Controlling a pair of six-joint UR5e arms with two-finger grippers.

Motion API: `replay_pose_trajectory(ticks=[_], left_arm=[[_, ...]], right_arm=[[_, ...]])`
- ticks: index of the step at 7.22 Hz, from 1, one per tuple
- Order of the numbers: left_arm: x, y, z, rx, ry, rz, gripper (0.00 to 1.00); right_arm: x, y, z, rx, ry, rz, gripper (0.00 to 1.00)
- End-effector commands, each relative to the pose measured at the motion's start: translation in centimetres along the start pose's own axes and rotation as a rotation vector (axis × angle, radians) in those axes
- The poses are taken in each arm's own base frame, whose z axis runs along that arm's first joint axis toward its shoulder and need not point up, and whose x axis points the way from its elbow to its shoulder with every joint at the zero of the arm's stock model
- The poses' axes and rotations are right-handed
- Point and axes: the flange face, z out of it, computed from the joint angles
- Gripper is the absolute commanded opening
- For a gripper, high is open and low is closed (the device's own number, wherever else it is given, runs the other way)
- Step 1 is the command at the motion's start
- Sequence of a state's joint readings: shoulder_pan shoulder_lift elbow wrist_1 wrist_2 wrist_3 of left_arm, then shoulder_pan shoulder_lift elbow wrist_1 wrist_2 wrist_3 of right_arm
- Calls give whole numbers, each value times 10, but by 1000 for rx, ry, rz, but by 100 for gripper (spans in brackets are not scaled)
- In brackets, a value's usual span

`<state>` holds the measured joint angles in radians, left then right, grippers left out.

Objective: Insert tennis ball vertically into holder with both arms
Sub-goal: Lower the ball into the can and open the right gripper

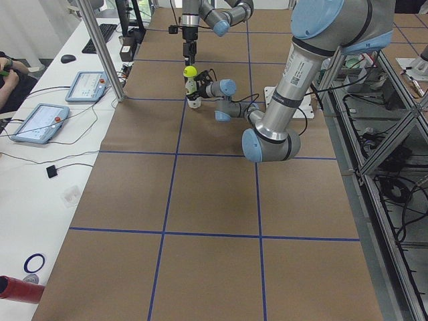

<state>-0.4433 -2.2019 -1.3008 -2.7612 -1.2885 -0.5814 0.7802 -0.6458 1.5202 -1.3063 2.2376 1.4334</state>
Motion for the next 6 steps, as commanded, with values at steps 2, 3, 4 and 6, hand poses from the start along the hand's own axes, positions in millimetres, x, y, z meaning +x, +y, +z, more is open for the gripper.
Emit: replay_pose_trajectory(ticks=[2, 3, 4, 6], left_arm=[[1, -1, 0, 1, 1, 0, 74], [1, -1, 0, 1, 0, 0, 74], [1, -1, 0, 1, 0, 0, 74], [1, -2, -1, 3, 2, -1, 74]], right_arm=[[0, -6, -8, 26, -6, -6, 0], [1, -6, -6, 23, -4, -5, 0], [3, -6, -1, 21, 3, -6, 0], [15, 6, 26, 24, 36, -8, 0]])
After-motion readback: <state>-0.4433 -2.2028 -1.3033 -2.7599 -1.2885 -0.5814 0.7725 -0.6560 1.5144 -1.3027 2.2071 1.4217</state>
